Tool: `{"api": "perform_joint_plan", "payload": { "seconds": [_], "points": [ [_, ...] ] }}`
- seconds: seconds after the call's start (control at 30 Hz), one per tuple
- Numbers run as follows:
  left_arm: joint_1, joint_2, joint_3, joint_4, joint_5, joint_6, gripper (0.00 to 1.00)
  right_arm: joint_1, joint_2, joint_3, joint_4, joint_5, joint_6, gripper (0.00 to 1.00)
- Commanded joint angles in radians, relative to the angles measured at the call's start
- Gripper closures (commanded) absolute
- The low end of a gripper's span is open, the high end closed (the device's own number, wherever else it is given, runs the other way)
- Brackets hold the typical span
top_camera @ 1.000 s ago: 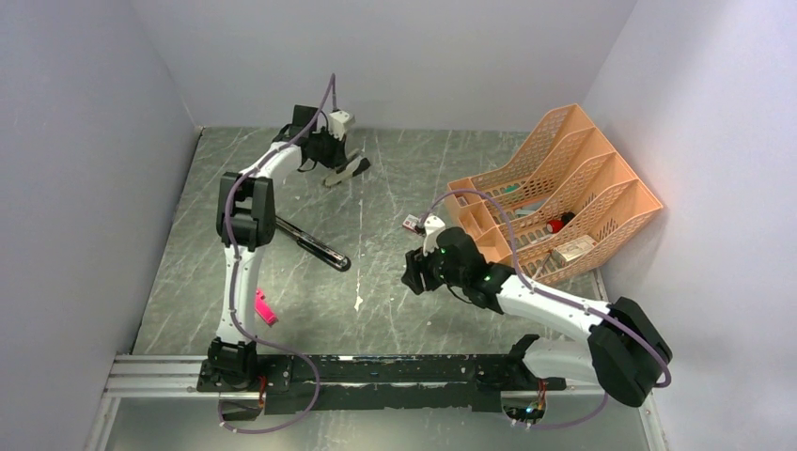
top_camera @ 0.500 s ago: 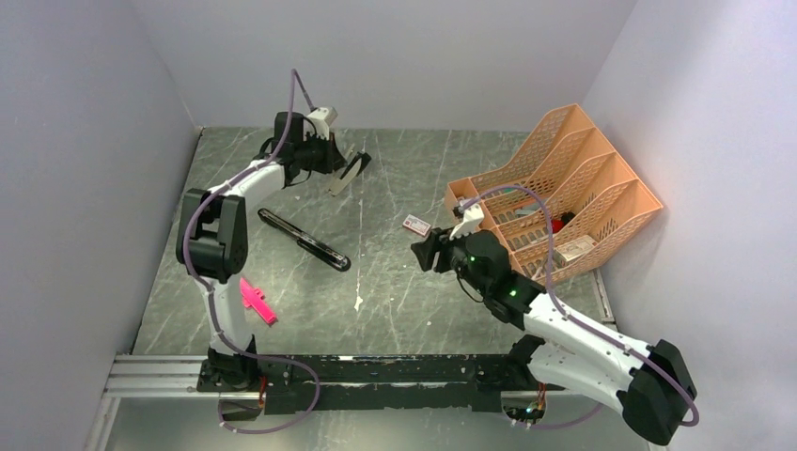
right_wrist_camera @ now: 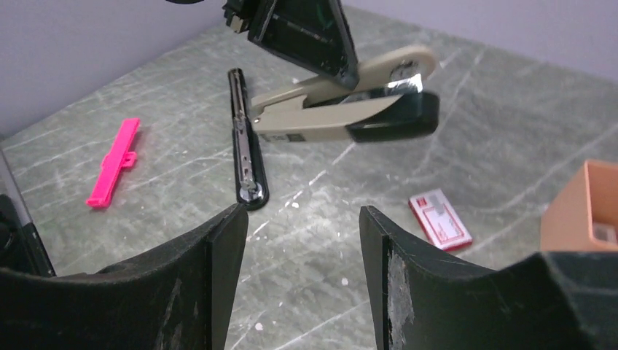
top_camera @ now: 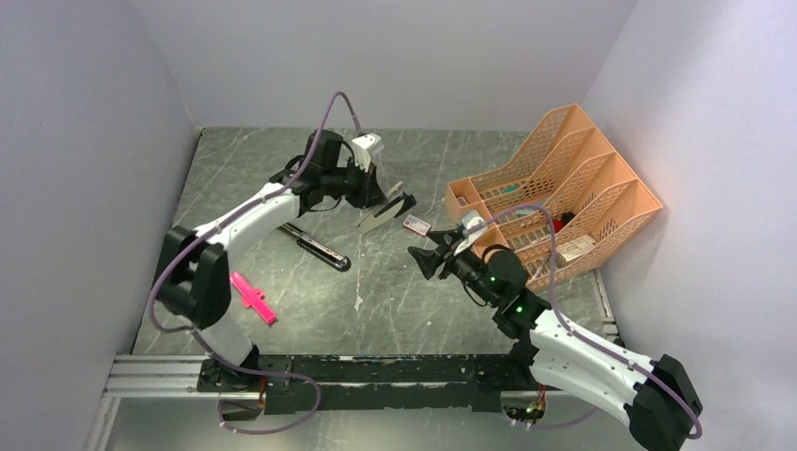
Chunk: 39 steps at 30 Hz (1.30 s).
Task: Load the staples into the stapler
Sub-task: Pick up the stapler from the center of the board, then place the stapler at the center of the board.
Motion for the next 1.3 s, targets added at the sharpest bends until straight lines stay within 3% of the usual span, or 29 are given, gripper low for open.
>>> {"api": "perform_joint_plan", "payload": {
  "seconds": [0.0,0.17,0.23,0.5,0.73,0.93,1.27],
  "points": [
    [0.015,-0.137,-0.02,-0.127,0.095,0.047,0.93,0.007,-0.066,-0.016,0.098,-0.123,-0.19,0.38],
    [0.015,-0.204,-0.02,-0.354,0.147,0.102,0.93,0.117,-0.075,-0.041,0.147,-0.163,-0.362,0.4],
    [0.015,-0.241,-0.049,-0.408,0.167,0.111,0.93,0.203,-0.058,-0.02,0.086,-0.117,-0.487,0.4],
    [0.016,-0.352,-0.121,-0.469,0.204,0.102,0.93,0.519,0.063,0.018,0.042,0.192,-1.071,0.39],
    [0.015,-0.364,-0.144,-0.481,0.266,0.108,0.93,0.595,0.26,0.057,0.165,0.349,-1.396,0.38],
    [0.015,-0.346,-0.153,-0.501,0.273,0.131,0.93,0.614,0.327,0.083,0.275,0.383,-1.502,0.37],
    [0.015,-0.339,-0.149,-0.52,0.334,0.163,0.93,0.614,0.436,0.11,0.267,0.403,-1.506,0.37]
  ]
}}
